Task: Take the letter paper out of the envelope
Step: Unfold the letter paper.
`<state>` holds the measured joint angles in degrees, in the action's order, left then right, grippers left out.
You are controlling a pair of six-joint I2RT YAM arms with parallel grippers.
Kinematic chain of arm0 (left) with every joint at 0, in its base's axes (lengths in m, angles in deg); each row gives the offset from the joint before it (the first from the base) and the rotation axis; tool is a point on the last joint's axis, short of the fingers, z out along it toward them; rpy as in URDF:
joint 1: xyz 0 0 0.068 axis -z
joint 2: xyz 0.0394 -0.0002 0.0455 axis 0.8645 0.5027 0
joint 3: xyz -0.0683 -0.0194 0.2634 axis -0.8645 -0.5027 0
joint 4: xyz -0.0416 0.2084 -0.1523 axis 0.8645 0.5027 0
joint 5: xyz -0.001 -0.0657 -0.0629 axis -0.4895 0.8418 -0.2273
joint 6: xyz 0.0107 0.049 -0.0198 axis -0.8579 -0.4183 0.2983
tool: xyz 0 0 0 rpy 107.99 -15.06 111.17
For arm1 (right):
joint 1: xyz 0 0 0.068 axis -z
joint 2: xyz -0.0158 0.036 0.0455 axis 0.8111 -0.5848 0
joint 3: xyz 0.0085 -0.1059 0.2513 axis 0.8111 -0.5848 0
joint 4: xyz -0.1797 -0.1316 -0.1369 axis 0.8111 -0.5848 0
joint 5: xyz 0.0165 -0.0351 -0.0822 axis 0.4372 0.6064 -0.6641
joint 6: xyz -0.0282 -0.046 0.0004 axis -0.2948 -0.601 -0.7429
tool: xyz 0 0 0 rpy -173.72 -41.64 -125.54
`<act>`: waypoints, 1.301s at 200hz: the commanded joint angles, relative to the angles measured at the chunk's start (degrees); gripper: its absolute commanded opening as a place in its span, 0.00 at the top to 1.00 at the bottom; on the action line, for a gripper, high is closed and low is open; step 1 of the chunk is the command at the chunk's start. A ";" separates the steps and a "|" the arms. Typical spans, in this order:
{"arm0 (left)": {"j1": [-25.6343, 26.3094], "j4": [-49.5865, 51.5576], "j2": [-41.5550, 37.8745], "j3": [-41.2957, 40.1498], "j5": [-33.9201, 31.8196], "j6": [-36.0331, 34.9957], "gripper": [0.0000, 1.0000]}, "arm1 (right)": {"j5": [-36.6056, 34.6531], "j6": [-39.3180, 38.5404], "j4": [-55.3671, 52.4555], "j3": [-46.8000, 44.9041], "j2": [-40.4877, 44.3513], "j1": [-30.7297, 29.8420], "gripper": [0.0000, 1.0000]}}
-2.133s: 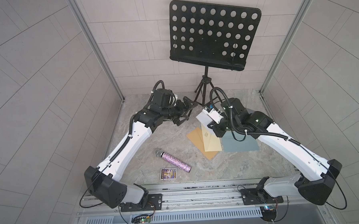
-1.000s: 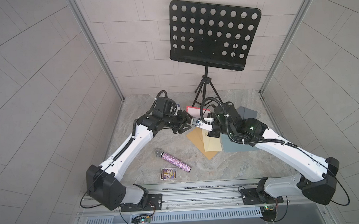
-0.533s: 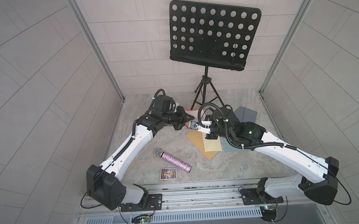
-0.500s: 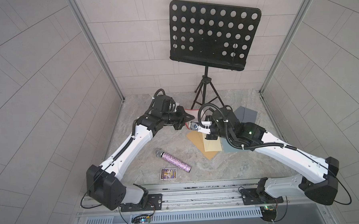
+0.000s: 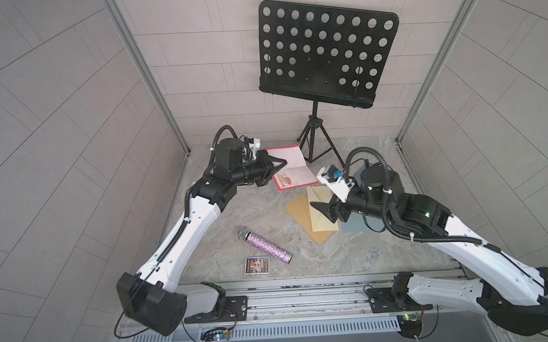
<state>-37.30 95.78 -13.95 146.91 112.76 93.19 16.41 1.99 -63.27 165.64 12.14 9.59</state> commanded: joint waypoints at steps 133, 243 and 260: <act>2.41 -10.65 -6.76 -7.68 1.72 -6.39 1.00 | 28.72 49.60 16.24 7.44 -16.61 12.27 0.36; 3.41 2.84 -3.33 -2.52 -4.78 -12.02 0.98 | 8.86 33.05 -8.28 20.16 -21.92 5.21 1.00; 3.32 8.17 -2.86 -0.98 -6.75 -13.82 0.67 | 5.38 32.44 -9.90 20.85 -22.22 4.72 1.00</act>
<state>-34.11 96.94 -17.36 142.84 109.62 82.39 30.83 39.67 -64.80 184.48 -9.96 15.44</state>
